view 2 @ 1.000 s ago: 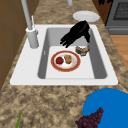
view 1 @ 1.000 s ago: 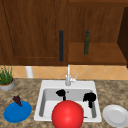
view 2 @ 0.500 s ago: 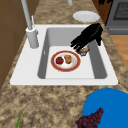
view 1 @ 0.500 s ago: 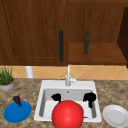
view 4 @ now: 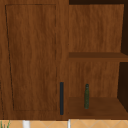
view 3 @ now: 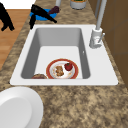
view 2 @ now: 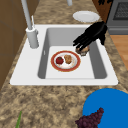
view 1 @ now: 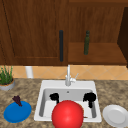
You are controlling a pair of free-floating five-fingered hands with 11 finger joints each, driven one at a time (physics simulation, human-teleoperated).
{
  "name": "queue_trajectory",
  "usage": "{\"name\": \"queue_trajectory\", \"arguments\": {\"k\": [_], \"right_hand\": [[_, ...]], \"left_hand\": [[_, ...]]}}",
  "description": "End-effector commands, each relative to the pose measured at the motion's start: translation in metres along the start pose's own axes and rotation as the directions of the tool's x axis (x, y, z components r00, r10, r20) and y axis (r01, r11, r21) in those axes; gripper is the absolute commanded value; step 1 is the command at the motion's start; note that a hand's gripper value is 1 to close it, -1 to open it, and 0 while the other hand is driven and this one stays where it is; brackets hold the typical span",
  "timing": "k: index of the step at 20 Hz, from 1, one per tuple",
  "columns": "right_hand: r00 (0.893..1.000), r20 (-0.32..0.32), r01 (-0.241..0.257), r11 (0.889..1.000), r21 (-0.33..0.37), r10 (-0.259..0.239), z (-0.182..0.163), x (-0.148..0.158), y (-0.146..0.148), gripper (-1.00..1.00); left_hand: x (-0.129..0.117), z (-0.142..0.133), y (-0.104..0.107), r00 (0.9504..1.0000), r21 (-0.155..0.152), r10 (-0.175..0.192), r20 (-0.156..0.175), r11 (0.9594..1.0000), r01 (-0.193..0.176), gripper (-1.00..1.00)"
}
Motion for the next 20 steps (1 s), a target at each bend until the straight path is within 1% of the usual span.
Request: {"name": "queue_trajectory", "arguments": {"k": [1,3,5,12,16,18,20], "right_hand": [[1.000,0.000,0.000,1.000,0.000,0.000,0.000,0.000,0.000,0.00],[1.000,0.000,0.000,1.000,0.000,0.000,0.000,0.000,0.000,0.00],[1.000,0.000,0.000,1.000,0.000,0.000,0.000,0.000,0.000,0.00],[1.000,0.000,0.000,1.000,0.000,0.000,0.000,0.000,0.000,0.00],[1.000,0.000,0.000,1.000,0.000,0.000,0.000,0.000,0.000,0.00],[1.000,0.000,0.000,1.000,0.000,0.000,0.000,0.000,0.000,0.00],[1.000,0.000,0.000,1.000,0.000,0.000,0.000,0.000,0.000,0.00]], "left_hand": [[0.005,0.005,0.014,0.9946,-0.044,-0.015,0.102,0.9988,0.020,-1.00],[0.009,0.006,0.022,0.9941,-0.044,-0.010,0.108,0.9989,0.015,-1.00],[0.012,0.007,0.029,0.9934,-0.049,0.003,0.114,0.9988,0.002,-1.00],[0.023,0.015,0.057,0.9909,-0.040,-0.001,0.135,0.9992,0.007,-1.00],[0.029,0.022,0.074,0.9907,-0.032,-0.001,0.136,0.9995,0.005,-1.00],[0.032,0.026,0.080,0.9897,-0.031,-0.003,0.143,0.9995,0.008,-1.00],[0.034,0.031,0.086,0.9896,-0.028,-0.001,0.144,0.9996,0.005,-1.00]]}}
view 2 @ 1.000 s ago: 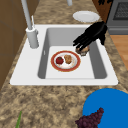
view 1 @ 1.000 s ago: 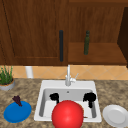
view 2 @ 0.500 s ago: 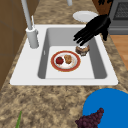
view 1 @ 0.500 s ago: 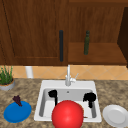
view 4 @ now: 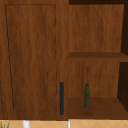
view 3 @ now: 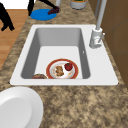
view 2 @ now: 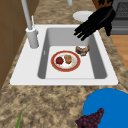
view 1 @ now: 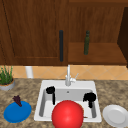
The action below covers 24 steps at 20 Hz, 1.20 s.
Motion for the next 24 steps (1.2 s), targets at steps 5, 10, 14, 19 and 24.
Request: {"name": "queue_trajectory", "arguments": {"k": [5,10,14,19,24], "right_hand": [[1.000,0.000,0.000,1.000,0.000,0.000,0.000,0.000,0.000,0.00],[1.000,0.000,0.000,1.000,0.000,0.000,0.000,0.000,0.000,0.00],[1.000,0.000,0.000,1.000,0.000,0.000,0.000,0.000,0.000,0.00],[1.000,0.000,0.000,1.000,0.000,0.000,0.000,0.000,0.000,0.00],[1.000,0.000,0.000,1.000,0.000,0.000,0.000,0.000,0.000,0.00]], "left_hand": [[0.010,0.009,0.024,0.9935,-0.050,0.002,0.114,0.9987,0.004,-1.00],[0.015,0.013,0.036,0.9916,-0.048,0.010,0.129,0.9988,-0.004,-1.00],[0.020,0.017,0.043,0.9894,-0.044,0.000,0.145,0.9990,0.006,-1.00],[0.043,0.031,0.038,0.9929,-0.053,-0.018,0.117,0.9983,0.025,-1.00],[0.071,0.047,0.033,0.9954,-0.064,-0.021,0.093,0.9976,0.027,-1.00]]}}
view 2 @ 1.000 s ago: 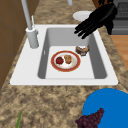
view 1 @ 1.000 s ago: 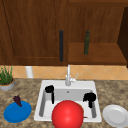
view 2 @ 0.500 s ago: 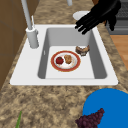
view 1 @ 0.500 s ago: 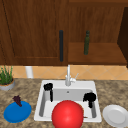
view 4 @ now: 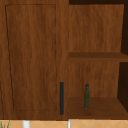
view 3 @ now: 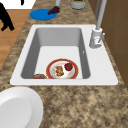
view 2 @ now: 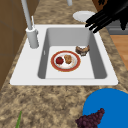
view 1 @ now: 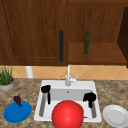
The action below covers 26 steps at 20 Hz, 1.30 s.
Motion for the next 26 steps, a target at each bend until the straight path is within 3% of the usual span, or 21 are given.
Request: {"name": "queue_trajectory", "arguments": {"k": [1,17,26], "right_hand": [[1.000,0.000,0.000,1.000,0.000,0.000,0.000,0.000,0.000,0.00],[1.000,0.000,0.000,1.000,0.000,0.000,0.000,0.000,0.000,0.00],[1.000,0.000,0.000,1.000,0.000,0.000,0.000,0.000,0.000,0.00]], "left_hand": [[0.022,0.012,-0.005,0.9992,-0.072,-0.019,0.034,0.9972,0.021,-1.00],[0.114,0.069,-0.038,0.9997,-0.062,0.000,0.026,0.9980,0.002,-1.00],[0.142,0.098,-0.018,0.9980,-0.046,0.036,0.053,0.9984,-0.034,-1.00]]}}
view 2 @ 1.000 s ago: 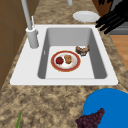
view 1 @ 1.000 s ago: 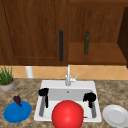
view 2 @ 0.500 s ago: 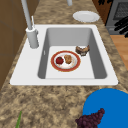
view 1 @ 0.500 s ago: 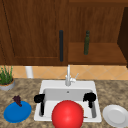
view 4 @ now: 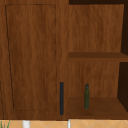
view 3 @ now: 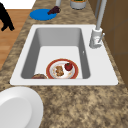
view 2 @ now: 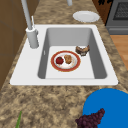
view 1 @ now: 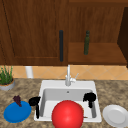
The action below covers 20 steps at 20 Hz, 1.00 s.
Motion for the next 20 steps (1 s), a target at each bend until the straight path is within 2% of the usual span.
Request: {"name": "queue_trajectory", "arguments": {"k": [1,3,4,7,9,12,13,14,20], "right_hand": [[1.000,0.000,0.000,1.000,0.000,0.000,0.000,0.000,0.000,0.00],[1.000,0.000,0.000,1.000,0.000,0.000,0.000,0.000,0.000,0.00],[1.000,0.000,0.000,1.000,0.000,0.000,0.000,0.000,0.000,0.00],[1.000,0.000,0.000,1.000,0.000,0.000,0.000,0.000,0.000,0.00],[1.000,0.000,0.000,1.000,0.000,0.000,0.000,0.000,0.000,0.00],[1.000,0.000,0.000,1.000,0.000,0.000,0.000,0.000,0.000,0.00],[1.000,0.000,0.000,1.000,0.000,0.000,0.000,0.000,0.000,0.00],[1.000,0.000,0.000,1.000,0.000,0.000,0.000,0.000,0.000,0.00],[1.000,0.000,0.000,1.000,0.000,0.000,0.000,0.000,0.000,0.00]], "left_hand": [[0.010,0.014,0.008,0.9984,-0.031,0.029,0.048,0.9991,-0.028,-1.00],[0.022,0.019,-0.002,0.9998,-0.010,0.017,0.013,0.9998,-0.017,-1.00],[0.028,0.022,-0.006,1.0000,0.000,0.000,0.001,1.0000,0.000,-1.00],[0.037,0.031,-0.013,1.0000,0.002,0.008,0.000,1.0000,-0.008,-1.00],[0.037,0.028,-0.015,1.0000,-0.001,0.006,-0.001,1.0000,-0.006,-1.00],[0.037,0.028,-0.013,0.9999,-0.008,0.003,0.012,1.0000,-0.003,-1.00],[0.036,0.028,-0.013,0.9999,-0.012,0.002,0.010,0.9999,-0.002,-1.00],[0.036,0.029,-0.013,1.0000,-0.001,0.000,-0.001,1.0000,0.000,-1.00],[0.036,0.034,-0.012,1.0000,0.003,-0.001,-0.007,1.0000,0.001,-1.00]]}}
